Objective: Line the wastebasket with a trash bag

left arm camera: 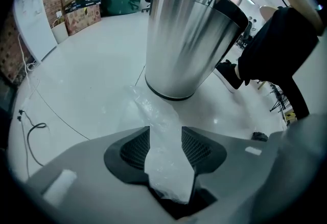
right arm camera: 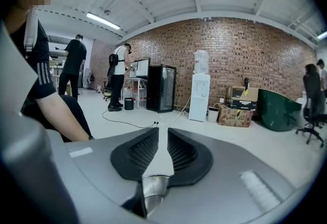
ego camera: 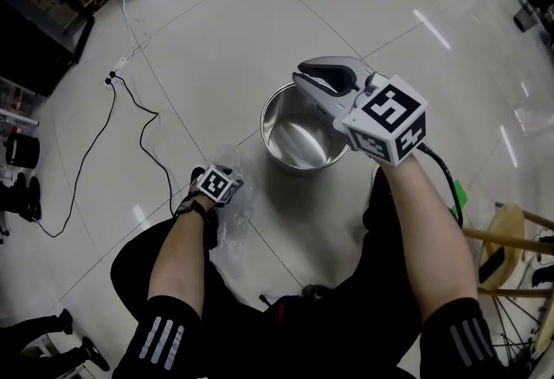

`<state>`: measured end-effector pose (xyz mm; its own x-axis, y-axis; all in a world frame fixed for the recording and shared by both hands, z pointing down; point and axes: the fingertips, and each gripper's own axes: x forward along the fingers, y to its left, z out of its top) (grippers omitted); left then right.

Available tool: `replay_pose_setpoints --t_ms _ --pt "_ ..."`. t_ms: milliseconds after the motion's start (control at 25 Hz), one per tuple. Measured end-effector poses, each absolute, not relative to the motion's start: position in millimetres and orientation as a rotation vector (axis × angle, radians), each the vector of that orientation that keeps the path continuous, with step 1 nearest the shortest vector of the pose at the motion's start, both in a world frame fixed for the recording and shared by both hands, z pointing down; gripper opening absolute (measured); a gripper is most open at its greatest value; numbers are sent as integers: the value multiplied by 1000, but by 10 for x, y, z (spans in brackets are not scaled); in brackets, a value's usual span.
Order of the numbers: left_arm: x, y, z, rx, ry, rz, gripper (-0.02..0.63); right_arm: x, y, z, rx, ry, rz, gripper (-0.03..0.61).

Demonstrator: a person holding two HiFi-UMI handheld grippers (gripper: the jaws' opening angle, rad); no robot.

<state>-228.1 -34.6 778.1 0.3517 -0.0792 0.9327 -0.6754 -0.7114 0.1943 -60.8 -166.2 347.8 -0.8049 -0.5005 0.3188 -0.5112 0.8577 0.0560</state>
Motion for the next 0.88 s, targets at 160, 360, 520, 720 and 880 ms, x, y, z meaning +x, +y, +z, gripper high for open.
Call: replay_pose_setpoints --t_ms 160,360,520,720,880 --pt "-2364 -492 7690 2106 -723 1431 0 -582 -1675 3501 769 -2699 46 61" --pt "-2304 -736 7324 2186 -807 1320 -8 -513 -1690 3480 786 -2700 51 61" --pt "-2319 -928 7014 2237 -828 1297 -8 -476 -1688 3452 801 -2708 56 61" --pt "-2207 -1253 6421 2363 -866 1295 -8 -412 -1658 3398 816 -2720 53 61" --pt "-2124 -1533 5734 2498 -897 1324 -8 -326 -1659 3350 836 -2732 58 61"
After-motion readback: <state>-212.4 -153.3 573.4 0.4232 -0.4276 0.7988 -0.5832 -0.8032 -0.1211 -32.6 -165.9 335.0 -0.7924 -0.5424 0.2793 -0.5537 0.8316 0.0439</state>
